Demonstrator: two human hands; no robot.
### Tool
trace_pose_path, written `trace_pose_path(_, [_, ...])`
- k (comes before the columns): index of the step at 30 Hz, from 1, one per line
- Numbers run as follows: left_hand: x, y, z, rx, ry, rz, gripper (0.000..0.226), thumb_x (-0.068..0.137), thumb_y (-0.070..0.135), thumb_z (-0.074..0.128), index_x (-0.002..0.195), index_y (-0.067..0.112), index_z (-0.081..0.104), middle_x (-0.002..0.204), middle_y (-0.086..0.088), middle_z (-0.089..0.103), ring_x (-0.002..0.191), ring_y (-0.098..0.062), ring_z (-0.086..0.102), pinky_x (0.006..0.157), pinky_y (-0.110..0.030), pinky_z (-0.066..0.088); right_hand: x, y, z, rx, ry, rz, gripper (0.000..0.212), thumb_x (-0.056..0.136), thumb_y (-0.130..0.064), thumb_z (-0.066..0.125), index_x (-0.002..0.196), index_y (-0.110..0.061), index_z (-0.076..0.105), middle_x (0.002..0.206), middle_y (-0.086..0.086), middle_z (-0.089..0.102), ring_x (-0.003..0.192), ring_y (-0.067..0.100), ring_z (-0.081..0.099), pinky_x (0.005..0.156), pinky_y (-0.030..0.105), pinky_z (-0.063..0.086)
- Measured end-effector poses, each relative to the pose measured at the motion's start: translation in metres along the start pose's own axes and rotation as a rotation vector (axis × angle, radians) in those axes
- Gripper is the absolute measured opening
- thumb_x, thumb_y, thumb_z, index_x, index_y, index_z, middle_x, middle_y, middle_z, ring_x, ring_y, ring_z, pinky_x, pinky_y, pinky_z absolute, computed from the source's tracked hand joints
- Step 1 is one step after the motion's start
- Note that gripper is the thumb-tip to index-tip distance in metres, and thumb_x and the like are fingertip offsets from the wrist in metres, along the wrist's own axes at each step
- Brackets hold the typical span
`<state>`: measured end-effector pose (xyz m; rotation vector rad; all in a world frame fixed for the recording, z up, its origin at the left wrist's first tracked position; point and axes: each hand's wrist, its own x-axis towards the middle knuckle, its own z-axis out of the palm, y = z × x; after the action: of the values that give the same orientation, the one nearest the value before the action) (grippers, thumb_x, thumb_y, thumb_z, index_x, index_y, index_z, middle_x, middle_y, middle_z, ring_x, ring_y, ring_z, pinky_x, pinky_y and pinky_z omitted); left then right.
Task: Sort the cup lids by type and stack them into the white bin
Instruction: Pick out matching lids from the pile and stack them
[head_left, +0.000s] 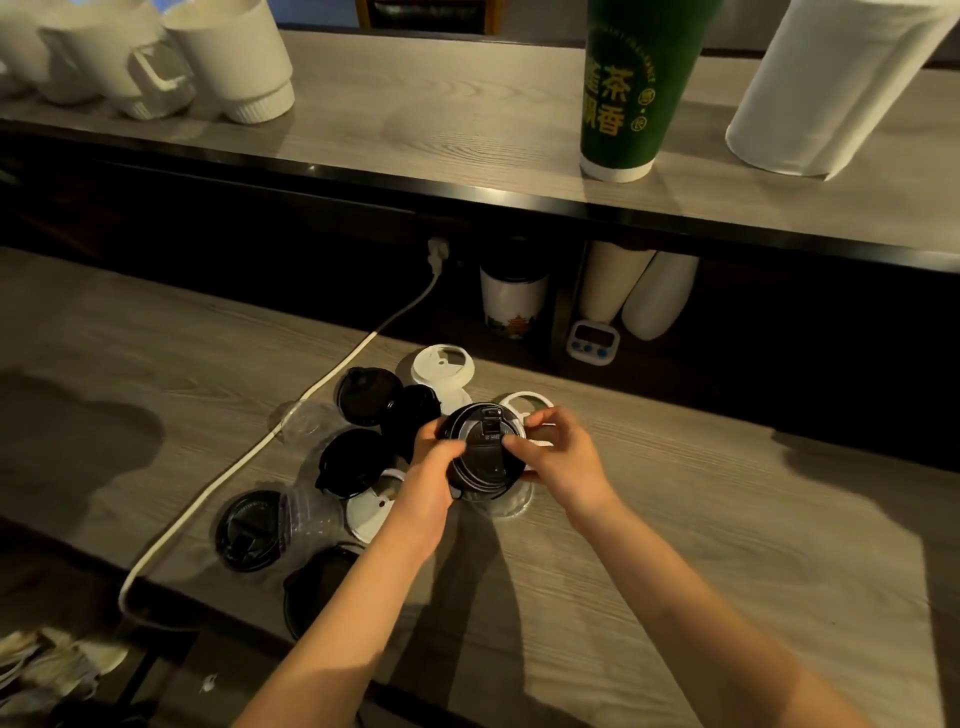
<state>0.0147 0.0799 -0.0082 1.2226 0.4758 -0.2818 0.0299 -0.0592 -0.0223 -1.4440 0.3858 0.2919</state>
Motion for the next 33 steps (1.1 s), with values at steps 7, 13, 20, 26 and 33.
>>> trace_pose_path(7, [-0.006, 0.004, -0.015, 0.190, -0.067, -0.028, 0.035, 0.090, -0.003, 0.047, 0.115, 0.020, 0.051, 0.120, -0.009, 0.057, 0.106, -0.021, 0.058, 0.093, -0.038, 0.047, -0.004, -0.007, -0.011, -0.069, -0.124, 0.001, 0.030, 0.079, -0.003, 0.072, 0.100, -0.016, 0.055, 0.094, 0.004, 0.060, 0.080, 0.020, 0.063, 0.074, 0.038, 0.055])
trace_pose_path(13, [-0.012, 0.012, -0.014, 0.041, -0.056, -0.059, 0.023, 0.090, 0.000, 0.050, 0.107, 0.014, 0.054, 0.105, -0.008, 0.064, 0.095, -0.019, 0.063, 0.078, -0.032, 0.049, -0.003, -0.015, -0.006, -0.229, -0.186, -0.108, 0.021, 0.084, -0.010, 0.069, 0.103, -0.012, 0.061, 0.095, 0.000, 0.063, 0.080, 0.016, 0.066, 0.070, 0.024, 0.056])
trace_pose_path(20, [-0.030, 0.014, 0.010, -0.054, -0.054, -0.066, 0.029, 0.090, 0.007, 0.054, 0.118, 0.013, 0.052, 0.113, -0.011, 0.065, 0.101, -0.021, 0.063, 0.075, -0.033, 0.050, -0.027, -0.027, -0.032, -0.421, -0.193, -0.228, 0.054, 0.083, -0.029, 0.070, 0.133, -0.026, 0.048, 0.131, -0.003, 0.052, 0.117, 0.010, 0.052, 0.094, 0.028, 0.047])
trace_pose_path(26, [-0.057, 0.017, 0.055, -0.024, -0.259, -0.024, 0.021, 0.088, 0.016, 0.056, 0.110, 0.015, 0.056, 0.105, -0.008, 0.068, 0.095, -0.018, 0.067, 0.071, -0.031, 0.052, -0.069, -0.051, -0.081, -0.753, -0.326, -0.537, 0.099, 0.063, -0.024, 0.087, 0.144, -0.023, 0.030, 0.138, -0.010, 0.037, 0.129, 0.002, 0.034, 0.108, 0.013, 0.030])
trace_pose_path(33, [-0.093, 0.003, 0.126, -0.063, -0.496, -0.085, 0.041, 0.079, 0.035, 0.054, 0.115, 0.017, 0.062, 0.108, -0.006, 0.070, 0.095, -0.016, 0.069, 0.068, -0.030, 0.056, -0.119, -0.068, -0.158, -0.522, -0.124, -0.451, 0.082, 0.064, -0.020, 0.086, 0.130, -0.042, 0.042, 0.127, -0.019, 0.050, 0.118, -0.001, 0.049, 0.095, 0.015, 0.043])
